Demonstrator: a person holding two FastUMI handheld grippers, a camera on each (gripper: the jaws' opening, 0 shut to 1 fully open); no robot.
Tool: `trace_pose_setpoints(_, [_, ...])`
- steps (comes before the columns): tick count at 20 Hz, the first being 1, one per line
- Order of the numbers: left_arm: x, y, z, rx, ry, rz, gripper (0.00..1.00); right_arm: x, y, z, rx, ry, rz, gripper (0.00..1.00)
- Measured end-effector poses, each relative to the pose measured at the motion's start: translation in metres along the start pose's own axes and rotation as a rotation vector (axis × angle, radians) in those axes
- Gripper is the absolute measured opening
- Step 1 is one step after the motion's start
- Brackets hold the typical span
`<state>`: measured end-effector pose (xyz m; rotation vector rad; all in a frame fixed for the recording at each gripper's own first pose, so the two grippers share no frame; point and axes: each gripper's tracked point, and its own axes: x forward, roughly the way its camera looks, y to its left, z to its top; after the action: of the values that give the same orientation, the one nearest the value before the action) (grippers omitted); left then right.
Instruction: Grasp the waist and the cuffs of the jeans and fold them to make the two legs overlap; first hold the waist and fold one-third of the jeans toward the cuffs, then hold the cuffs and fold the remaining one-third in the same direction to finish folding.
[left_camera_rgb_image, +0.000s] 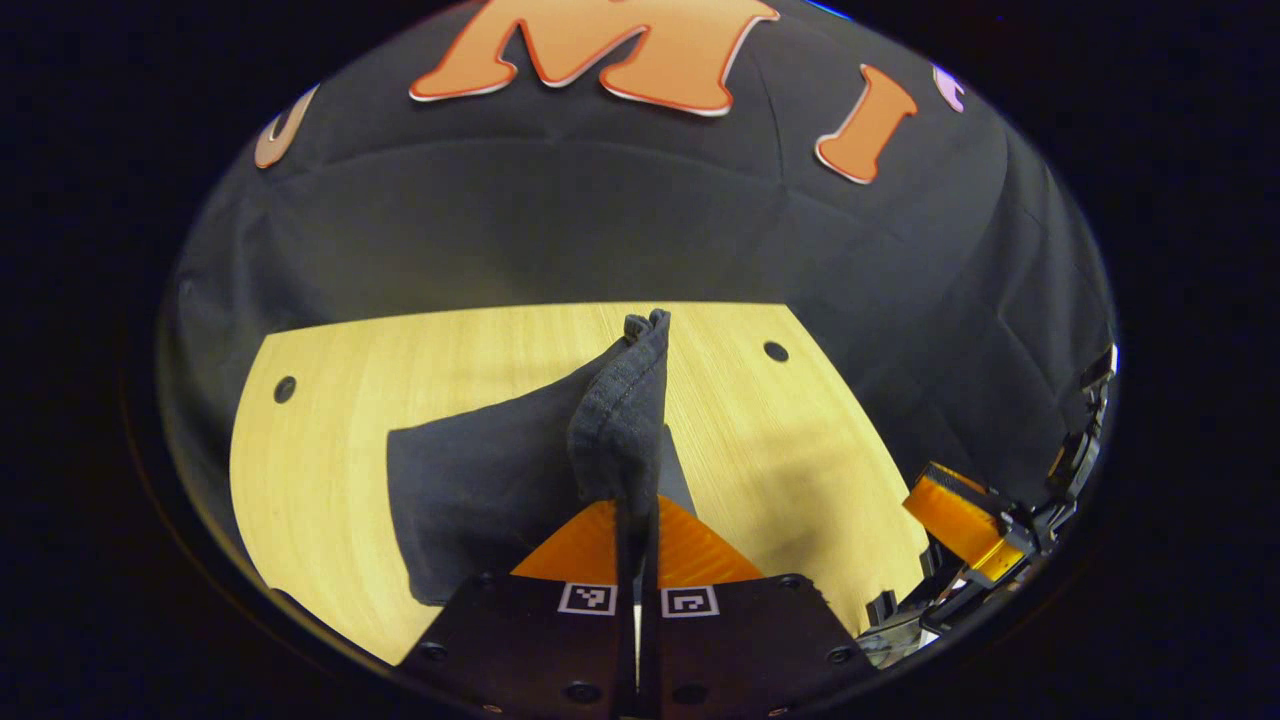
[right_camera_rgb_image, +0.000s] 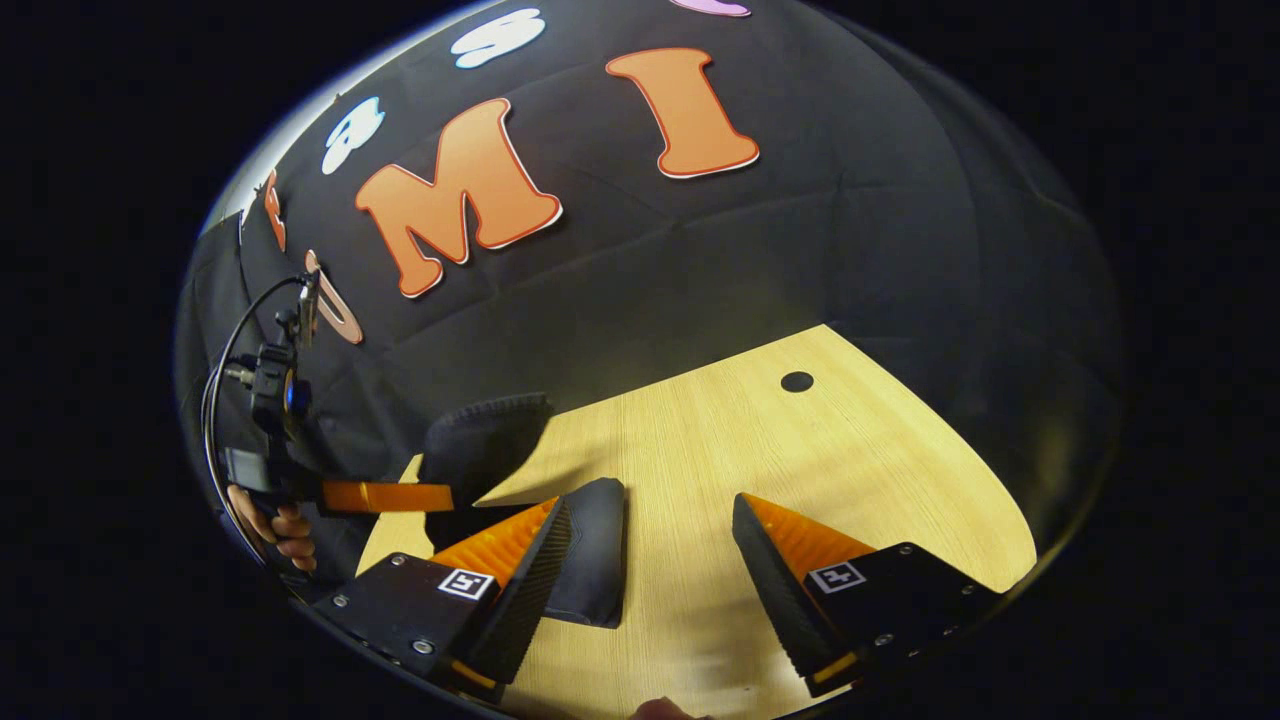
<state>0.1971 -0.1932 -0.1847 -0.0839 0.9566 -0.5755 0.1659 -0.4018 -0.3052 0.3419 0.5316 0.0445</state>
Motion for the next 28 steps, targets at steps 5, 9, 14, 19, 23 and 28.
trace_pose_setpoints(5, [0.036,-0.023,-0.047,0.091,0.1,-0.009,0.02,0.004,-0.005,-0.006,-0.007,0.03,0.001,0.98])
trace_pose_setpoints(9, [0.046,-0.027,-0.068,0.153,0.129,0.004,0.02,0.003,-0.005,-0.011,-0.027,0.047,0.009,0.98])
trace_pose_setpoints(14, [0.03,-0.07,-0.086,0.11,0.14,-0.166,0.24,0.003,0.005,-0.009,-0.024,0.061,0.032,0.98])
trace_pose_setpoints(19, [-0.015,-0.036,-0.053,0.122,-0.029,-0.103,0.79,-0.018,0.022,0.012,-0.072,-0.022,0.017,0.98])
trace_pose_setpoints(23, [-0.075,-0.004,-0.02,0.118,-0.224,-0.041,0.87,-0.037,0.053,0.028,-0.098,-0.106,0.022,0.98])
trace_pose_setpoints(28, [-0.163,0.038,0.012,0.116,-0.482,0.08,0.98,-0.059,0.105,0.052,-0.177,-0.22,0.045,0.98])
